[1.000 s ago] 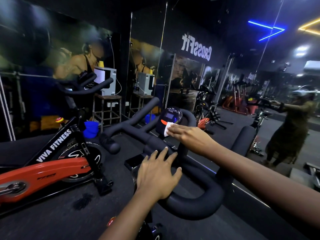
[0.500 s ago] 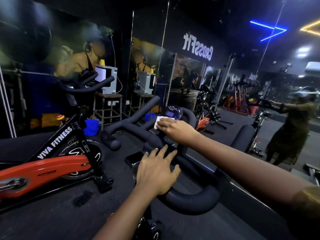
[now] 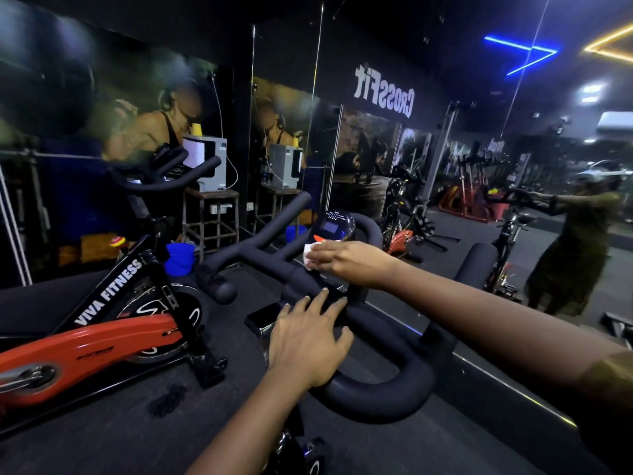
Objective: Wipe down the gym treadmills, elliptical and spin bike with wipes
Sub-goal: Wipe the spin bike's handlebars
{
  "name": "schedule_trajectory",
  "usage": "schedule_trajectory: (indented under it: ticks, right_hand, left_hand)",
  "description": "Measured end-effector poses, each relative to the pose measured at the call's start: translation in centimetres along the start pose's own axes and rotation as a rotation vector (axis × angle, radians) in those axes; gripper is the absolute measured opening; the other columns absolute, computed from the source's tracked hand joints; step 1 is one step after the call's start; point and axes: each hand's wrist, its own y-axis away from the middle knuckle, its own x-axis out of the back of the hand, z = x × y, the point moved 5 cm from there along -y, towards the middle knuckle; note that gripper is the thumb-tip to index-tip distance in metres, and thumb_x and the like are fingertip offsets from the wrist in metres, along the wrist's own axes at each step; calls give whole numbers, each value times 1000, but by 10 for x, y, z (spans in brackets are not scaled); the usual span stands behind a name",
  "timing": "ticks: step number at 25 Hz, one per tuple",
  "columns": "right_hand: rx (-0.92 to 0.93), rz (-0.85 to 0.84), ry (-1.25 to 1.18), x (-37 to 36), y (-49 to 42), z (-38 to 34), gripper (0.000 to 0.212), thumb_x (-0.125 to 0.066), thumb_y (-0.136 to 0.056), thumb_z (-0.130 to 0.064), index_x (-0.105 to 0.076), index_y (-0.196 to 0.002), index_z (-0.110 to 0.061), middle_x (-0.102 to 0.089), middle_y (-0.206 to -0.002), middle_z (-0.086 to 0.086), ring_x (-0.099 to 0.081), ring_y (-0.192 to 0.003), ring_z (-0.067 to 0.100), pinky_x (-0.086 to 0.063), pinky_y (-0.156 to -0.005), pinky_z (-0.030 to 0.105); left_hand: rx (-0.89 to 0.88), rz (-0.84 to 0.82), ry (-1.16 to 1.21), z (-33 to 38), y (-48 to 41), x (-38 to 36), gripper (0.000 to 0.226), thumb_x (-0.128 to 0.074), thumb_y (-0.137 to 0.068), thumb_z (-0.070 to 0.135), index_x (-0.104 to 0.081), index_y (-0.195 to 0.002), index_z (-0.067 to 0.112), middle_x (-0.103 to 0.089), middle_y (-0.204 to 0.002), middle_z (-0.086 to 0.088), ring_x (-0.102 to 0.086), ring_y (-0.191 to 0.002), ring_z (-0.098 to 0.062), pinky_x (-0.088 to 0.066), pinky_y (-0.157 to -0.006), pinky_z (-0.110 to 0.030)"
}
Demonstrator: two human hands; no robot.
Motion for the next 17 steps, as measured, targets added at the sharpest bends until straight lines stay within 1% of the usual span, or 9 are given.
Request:
schedule_trajectory:
  ticks: [1,2,4,5,6,8,11,13,17]
  right_hand:
    - [-28,-78,-63,-6,-8,3,36,-40,-87,-14,-69,-105,-2,-66,-114,14,-63,-105,32,-56,-80,44]
    - [-58,-103,-101,-7,-16,8,35,-41,-91,-14,-65,-114,-3,-61,-123,14,-58,-113,31,-53,-85,44]
    - [-133,-189,-73,-2,-26,26,37,-37,-98,-16,-53,-131,-10,-46,-140,7,-44,-128,25,-39,-99,34]
    - [-174,-221,-58,4,-29,35,38,-35,-100,-18,-49,-135,-13,-42,-144,3,-40,-131,21,-34,-100,29]
    - [-211,-226,-68,11,-31,42,38,-33,-101,-19,-48,-136,-14,-41,-145,1,-38,-132,19,-32,-101,27]
    - [-274,-205,-51,19,-28,56,39,-33,-101,-20,-48,-136,-15,-41,-145,-1,-39,-132,19,-36,-102,32]
    - [-440,-207,-33,21,-5,76,45,-36,-97,-7,-41,-140,-16,-39,-146,3,-42,-130,23,-38,-101,36]
    - [-629,-80,-208,18,12,77,53,-40,-90,3,-44,-139,-17,-44,-143,7,-46,-127,25,-37,-102,36]
    - [-1066,443,-572,5,40,31,55,-45,-84,4,-51,-133,-20,-64,-115,14,-62,-99,31,-43,-85,31]
  left_hand:
    - [-3,0,3,1,1,0,58,-24,-93,52,-20,-149,38,-15,-159,6,-21,-143,-19,-19,-115,-37]
    - [-1,-3,7,1,1,-1,57,-24,-93,52,-20,-149,38,-14,-160,6,-21,-143,-19,-19,-115,-37]
    - [4,-1,24,1,2,0,55,-28,-96,49,-21,-149,38,-14,-160,6,-20,-144,-19,-18,-116,-38]
    - [3,0,35,0,1,0,54,-30,-96,48,-21,-149,39,-14,-160,6,-19,-144,-18,-18,-116,-38]
    - [2,-1,40,0,1,1,54,-31,-96,48,-21,-149,39,-14,-160,6,-19,-144,-18,-18,-116,-38]
    - [2,-4,36,-2,2,1,55,-31,-96,48,-20,-149,39,-13,-160,6,-19,-144,-18,-18,-116,-38]
    - [2,-6,32,-1,2,2,55,-31,-96,48,-19,-149,39,-12,-160,7,-18,-144,-18,-17,-117,-38]
    - [4,-1,28,0,1,2,55,-32,-96,48,-20,-149,39,-12,-160,7,-19,-144,-17,-18,-116,-38]
    - [12,10,17,2,1,3,54,-32,-96,48,-22,-148,39,-14,-160,7,-22,-143,-17,-19,-115,-37]
